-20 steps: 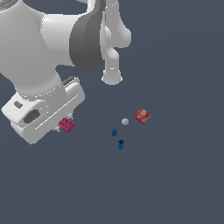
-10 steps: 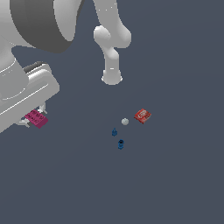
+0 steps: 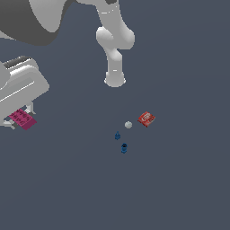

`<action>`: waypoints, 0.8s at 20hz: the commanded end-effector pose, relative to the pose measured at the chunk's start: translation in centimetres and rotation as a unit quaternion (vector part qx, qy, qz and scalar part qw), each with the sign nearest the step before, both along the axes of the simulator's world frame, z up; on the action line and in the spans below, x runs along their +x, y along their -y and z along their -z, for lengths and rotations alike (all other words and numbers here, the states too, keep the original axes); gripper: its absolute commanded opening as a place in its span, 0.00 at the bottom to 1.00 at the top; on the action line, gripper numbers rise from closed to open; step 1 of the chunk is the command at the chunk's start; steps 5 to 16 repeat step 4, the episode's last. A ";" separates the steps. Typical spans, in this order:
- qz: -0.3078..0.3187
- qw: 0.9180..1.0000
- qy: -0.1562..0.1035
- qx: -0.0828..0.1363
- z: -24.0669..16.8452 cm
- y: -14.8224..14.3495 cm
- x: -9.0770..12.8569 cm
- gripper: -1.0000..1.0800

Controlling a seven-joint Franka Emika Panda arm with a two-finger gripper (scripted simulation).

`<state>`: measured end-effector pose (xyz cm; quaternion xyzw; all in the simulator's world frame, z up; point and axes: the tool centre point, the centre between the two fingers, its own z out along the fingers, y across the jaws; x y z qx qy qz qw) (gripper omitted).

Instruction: Pick up a designated object from a clutter of objects.

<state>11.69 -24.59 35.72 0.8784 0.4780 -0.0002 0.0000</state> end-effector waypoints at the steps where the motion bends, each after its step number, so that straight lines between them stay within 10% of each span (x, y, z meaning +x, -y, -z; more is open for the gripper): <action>1: 0.000 1.000 0.000 0.000 -0.2 0.2 0.1 0.00; 16: 0.000 1.000 0.000 0.000 -0.3 0.3 0.1 0.00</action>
